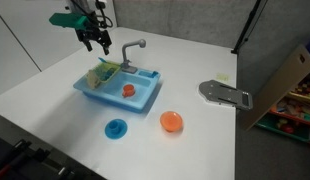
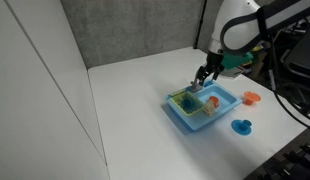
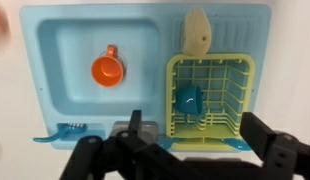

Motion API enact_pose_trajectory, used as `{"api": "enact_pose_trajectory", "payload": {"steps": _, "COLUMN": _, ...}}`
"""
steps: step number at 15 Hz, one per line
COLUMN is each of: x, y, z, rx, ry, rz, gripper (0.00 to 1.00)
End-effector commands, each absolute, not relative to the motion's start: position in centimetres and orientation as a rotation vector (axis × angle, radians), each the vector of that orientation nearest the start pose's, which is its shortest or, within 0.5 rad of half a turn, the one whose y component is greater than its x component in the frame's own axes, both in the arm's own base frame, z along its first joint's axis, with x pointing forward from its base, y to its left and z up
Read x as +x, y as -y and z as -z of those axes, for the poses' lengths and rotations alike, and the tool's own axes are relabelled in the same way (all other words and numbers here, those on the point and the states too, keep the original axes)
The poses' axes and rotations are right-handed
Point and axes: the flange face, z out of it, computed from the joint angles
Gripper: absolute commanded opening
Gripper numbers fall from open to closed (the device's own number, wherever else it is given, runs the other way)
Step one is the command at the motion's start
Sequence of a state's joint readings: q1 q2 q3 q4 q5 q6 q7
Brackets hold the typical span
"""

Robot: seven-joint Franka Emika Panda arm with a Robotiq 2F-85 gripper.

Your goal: Remove the blue cup from the sink and put it in the drying rack

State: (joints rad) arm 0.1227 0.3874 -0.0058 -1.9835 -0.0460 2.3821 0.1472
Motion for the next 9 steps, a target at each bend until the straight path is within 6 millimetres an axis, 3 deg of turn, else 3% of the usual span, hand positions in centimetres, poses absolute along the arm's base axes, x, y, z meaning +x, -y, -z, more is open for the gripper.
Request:
{"api": "enact_pose_trajectory", "payload": {"steps": 1, "x": 57.8, "y": -5.4, "z": -30.7, "rx": -3.176, "ry": -0.02, "rz": -0.022, "gripper": 1.0}}
{"api": "enact_pose_trajectory", "payload": {"steps": 9, "x": 52.0, "y": -1.3, "z": -38.0, "rx": -3.172, "ry": -0.116, "rz": -0.104, "gripper": 1.0}}
